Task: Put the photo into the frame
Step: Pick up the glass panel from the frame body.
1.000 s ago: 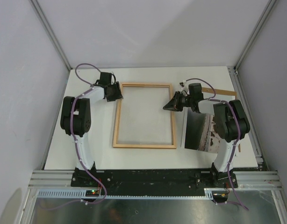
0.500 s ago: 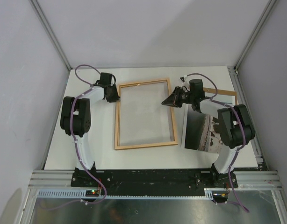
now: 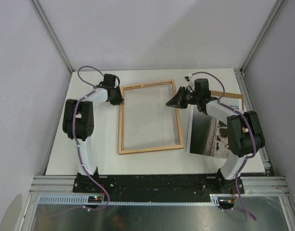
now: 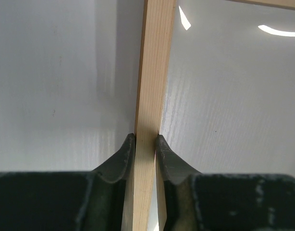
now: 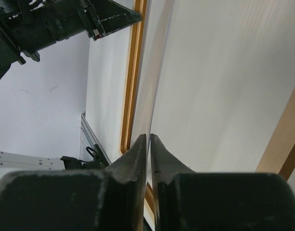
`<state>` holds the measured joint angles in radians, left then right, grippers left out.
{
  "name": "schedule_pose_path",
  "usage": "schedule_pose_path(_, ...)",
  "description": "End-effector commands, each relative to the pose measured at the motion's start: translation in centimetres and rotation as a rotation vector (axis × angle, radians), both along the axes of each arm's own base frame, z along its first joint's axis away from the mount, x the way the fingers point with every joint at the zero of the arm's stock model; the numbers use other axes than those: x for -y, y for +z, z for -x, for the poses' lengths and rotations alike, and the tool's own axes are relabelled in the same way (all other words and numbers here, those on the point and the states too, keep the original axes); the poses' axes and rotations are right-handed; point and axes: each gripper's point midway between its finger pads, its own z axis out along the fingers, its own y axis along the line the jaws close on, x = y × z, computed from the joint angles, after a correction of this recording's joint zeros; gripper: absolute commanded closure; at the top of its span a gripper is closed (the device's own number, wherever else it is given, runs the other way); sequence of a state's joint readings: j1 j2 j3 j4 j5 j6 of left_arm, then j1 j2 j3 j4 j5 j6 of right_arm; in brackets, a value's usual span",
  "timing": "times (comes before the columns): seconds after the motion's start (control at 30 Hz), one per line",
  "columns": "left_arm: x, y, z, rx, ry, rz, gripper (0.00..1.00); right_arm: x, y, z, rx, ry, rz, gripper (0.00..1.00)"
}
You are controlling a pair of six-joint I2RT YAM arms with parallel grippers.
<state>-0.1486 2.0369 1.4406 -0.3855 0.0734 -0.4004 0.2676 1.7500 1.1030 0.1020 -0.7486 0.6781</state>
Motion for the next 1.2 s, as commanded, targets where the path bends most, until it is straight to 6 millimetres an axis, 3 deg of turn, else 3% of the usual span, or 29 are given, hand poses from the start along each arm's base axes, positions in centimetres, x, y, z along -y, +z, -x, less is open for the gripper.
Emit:
schedule_pose_path(0.0,-2.4,0.1,-1.1,0.016,0.054,-0.093,1.0,-0.5,3.6,-0.6,0.131,0.037,0.004,0.85)
schedule_pose_path(0.27,-1.5,0.1,-1.2,0.022,-0.004,-0.068,1.0,-0.7,-1.4,-1.8,0.066,0.043,0.032,0.64)
schedule_pose_path(0.53,-0.9,0.0,-1.4,0.026,-0.023,-0.041,1.0,-1.0,-4.7,-1.7,0.007,0.061,0.049,0.61)
schedule_pose_path(1.0,-0.6,-0.3,-1.4,0.028,-0.026,-0.025,1.0,-3.1,-5.4,-1.0,0.004,0.1,0.035,0.64)
schedule_pose_path(1.17,-0.7,-0.3,-1.4,0.029,-0.018,-0.03,1.0,-3.5,-4.2,-0.7,0.022,0.108,0.026,0.83)
